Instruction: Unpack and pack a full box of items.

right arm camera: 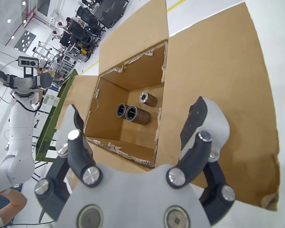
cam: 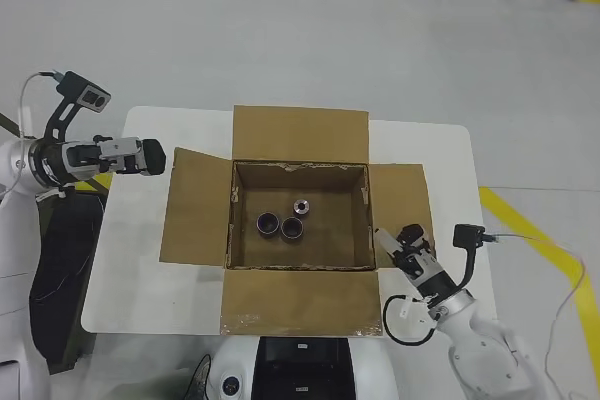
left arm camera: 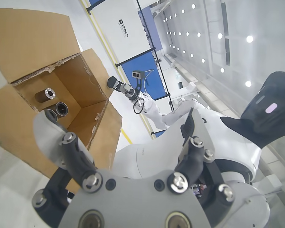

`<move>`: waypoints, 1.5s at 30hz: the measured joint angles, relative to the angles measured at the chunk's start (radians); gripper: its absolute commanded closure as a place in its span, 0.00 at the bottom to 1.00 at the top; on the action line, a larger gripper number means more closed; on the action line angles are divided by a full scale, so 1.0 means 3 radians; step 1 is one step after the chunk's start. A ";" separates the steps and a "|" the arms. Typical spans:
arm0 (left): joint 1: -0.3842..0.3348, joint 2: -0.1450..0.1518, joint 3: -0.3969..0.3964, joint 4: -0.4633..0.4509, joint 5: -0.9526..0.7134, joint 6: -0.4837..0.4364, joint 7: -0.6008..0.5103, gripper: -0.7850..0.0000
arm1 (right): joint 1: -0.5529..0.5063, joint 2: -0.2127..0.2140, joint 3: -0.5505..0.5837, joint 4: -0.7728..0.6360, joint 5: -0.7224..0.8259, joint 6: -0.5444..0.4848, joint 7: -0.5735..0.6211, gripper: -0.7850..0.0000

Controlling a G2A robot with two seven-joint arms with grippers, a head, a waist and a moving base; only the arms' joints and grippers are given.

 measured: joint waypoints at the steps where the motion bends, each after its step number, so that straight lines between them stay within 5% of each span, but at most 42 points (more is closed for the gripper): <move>1: -0.0028 0.0014 0.0024 0.0083 -0.0002 -0.0012 0.0000 0.00 | 0.0010 0.0001 0.0006 -0.0050 -0.0042 0.0001 0.0017 0.00; 12: -0.0201 0.0163 0.0261 0.0489 0.0045 -0.0094 0.0000 0.00 | 0.0347 -0.0015 -0.0237 -0.0222 -0.0308 -0.0008 0.0353 0.00; 31: -0.0202 0.0165 0.0262 0.0492 0.0044 -0.0095 0.0000 0.00 | 0.1771 -0.0190 -0.1359 0.0350 -0.0758 0.0510 0.1441 0.00; 45: -0.0202 0.0165 0.0262 0.0492 0.0044 -0.0095 0.0000 0.00 | 0.1864 -0.0204 -0.1395 0.0372 -0.0794 0.0565 0.1543 0.00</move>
